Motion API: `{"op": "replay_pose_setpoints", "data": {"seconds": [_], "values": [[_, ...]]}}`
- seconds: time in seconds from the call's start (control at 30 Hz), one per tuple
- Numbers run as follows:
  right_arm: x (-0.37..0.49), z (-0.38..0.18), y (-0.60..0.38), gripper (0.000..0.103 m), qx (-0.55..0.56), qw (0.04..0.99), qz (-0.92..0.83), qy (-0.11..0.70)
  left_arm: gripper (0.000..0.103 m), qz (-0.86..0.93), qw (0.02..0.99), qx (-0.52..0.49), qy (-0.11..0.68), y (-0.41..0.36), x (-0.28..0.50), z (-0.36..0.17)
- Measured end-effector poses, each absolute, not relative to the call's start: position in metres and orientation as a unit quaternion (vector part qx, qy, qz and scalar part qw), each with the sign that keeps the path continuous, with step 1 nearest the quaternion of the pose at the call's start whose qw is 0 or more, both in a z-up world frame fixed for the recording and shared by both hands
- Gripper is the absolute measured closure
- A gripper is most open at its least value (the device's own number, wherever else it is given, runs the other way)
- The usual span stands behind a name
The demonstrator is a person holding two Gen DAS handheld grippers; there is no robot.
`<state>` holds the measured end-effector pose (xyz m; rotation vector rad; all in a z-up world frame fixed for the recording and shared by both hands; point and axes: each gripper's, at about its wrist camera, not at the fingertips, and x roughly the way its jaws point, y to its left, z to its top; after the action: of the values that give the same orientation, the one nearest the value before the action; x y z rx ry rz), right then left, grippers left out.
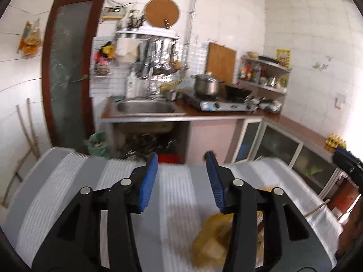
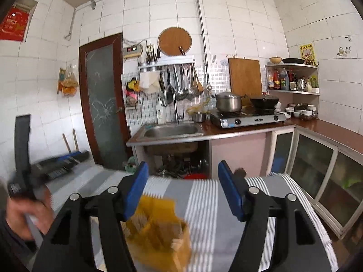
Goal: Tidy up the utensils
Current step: 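Open both tools to drop the chopsticks into the yellow basket, then move both open tools back down toward the remaining utensils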
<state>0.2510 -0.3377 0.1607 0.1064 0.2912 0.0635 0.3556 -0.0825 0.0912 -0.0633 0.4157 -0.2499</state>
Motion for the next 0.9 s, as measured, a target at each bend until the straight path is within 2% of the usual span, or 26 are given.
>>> {"op": "replay_pose_setpoints", "data": {"seconds": [0.2,0.37,0.53,0.73,0.9], "values": [[0.177,0.124,-0.343,0.039,0.046,0.978,0.035,0.2,0.056,-0.082,0.964,-0.014,0.251,-0.022,0.273,0.061],[0.114,0.077,-0.329,0.039,0.067,0.963,0.04,0.256,0.054,-0.045,0.956,-0.053,0.286,0.029,0.187,0.018],[0.064,0.037,-0.291,0.039,0.041,0.956,0.07,0.283,0.054,-0.023,0.946,-0.077,0.313,0.051,0.128,-0.02],[0.041,0.009,-0.262,0.039,0.042,0.947,0.096,0.305,0.053,-0.034,0.942,-0.065,0.328,0.048,0.094,-0.045],[0.035,0.007,-0.259,0.039,0.041,0.948,0.091,0.303,0.053,-0.04,0.941,-0.069,0.329,0.044,0.085,-0.049]]}}
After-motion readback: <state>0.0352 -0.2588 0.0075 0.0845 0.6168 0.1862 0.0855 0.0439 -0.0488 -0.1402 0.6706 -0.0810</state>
